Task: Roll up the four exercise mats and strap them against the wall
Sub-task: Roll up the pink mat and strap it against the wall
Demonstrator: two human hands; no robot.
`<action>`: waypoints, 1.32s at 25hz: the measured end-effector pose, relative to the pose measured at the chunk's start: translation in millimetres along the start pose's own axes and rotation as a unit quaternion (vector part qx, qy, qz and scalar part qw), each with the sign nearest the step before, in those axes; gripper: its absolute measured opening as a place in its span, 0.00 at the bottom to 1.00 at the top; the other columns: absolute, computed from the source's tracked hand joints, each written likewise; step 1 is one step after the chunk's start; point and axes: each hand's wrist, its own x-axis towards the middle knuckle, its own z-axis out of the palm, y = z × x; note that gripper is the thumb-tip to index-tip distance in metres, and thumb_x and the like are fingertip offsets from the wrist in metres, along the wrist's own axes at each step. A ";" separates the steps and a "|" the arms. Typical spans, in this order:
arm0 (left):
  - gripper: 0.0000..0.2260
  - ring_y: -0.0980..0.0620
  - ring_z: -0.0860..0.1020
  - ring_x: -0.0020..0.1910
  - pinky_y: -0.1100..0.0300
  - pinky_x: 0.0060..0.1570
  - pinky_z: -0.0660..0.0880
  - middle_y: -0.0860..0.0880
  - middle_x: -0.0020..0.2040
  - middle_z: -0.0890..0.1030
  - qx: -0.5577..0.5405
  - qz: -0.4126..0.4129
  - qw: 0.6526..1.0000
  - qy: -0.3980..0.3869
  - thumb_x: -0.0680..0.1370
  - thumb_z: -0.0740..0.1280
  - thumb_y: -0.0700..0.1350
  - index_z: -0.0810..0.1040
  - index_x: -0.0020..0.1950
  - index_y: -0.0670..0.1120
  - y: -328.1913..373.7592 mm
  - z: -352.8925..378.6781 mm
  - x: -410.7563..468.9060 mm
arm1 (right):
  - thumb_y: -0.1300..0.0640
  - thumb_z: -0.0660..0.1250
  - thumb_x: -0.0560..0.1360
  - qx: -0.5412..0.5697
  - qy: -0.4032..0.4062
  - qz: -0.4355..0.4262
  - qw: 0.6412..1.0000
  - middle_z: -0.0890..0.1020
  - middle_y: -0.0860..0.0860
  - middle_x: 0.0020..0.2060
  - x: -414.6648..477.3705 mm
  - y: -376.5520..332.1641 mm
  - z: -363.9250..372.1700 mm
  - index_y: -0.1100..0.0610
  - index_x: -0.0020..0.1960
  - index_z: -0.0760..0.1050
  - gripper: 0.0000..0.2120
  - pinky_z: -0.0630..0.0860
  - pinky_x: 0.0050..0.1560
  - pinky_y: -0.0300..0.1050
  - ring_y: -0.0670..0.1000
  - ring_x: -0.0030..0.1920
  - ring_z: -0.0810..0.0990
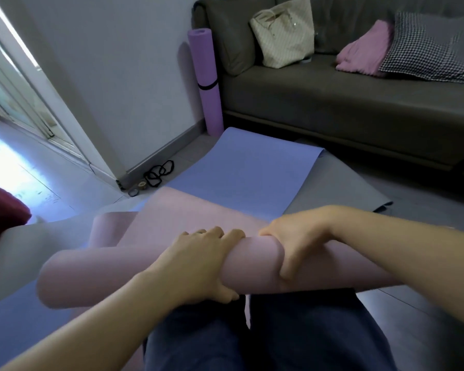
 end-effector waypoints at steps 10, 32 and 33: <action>0.32 0.54 0.75 0.57 0.58 0.58 0.72 0.57 0.60 0.75 -0.231 -0.016 0.908 -0.349 0.68 0.74 0.60 0.66 0.68 0.56 -20.1 -11.0 48.9 | 0.32 0.69 0.65 -0.205 0.224 0.003 0.953 0.57 0.47 0.71 -41.6 1.0 75.9 0.48 0.78 0.41 0.54 0.57 0.71 0.46 0.50 0.71 0.59; 0.31 0.54 0.75 0.60 0.56 0.62 0.72 0.57 0.63 0.74 -0.233 0.012 0.884 -0.404 0.68 0.75 0.57 0.67 0.68 0.58 -27.7 -9.0 43.9 | 0.36 0.71 0.66 -0.078 0.140 0.028 0.987 0.63 0.43 0.65 -61.4 -2.0 55.5 0.43 0.75 0.51 0.45 0.63 0.67 0.44 0.46 0.67 0.61; 0.31 0.53 0.76 0.59 0.55 0.61 0.73 0.56 0.62 0.75 -0.251 0.010 0.871 -0.422 0.67 0.75 0.57 0.68 0.67 0.57 -29.0 -6.2 50.5 | 0.34 0.70 0.66 -0.137 0.175 0.031 0.974 0.61 0.46 0.67 -64.2 -7.7 69.9 0.46 0.76 0.45 0.49 0.62 0.68 0.47 0.50 0.68 0.61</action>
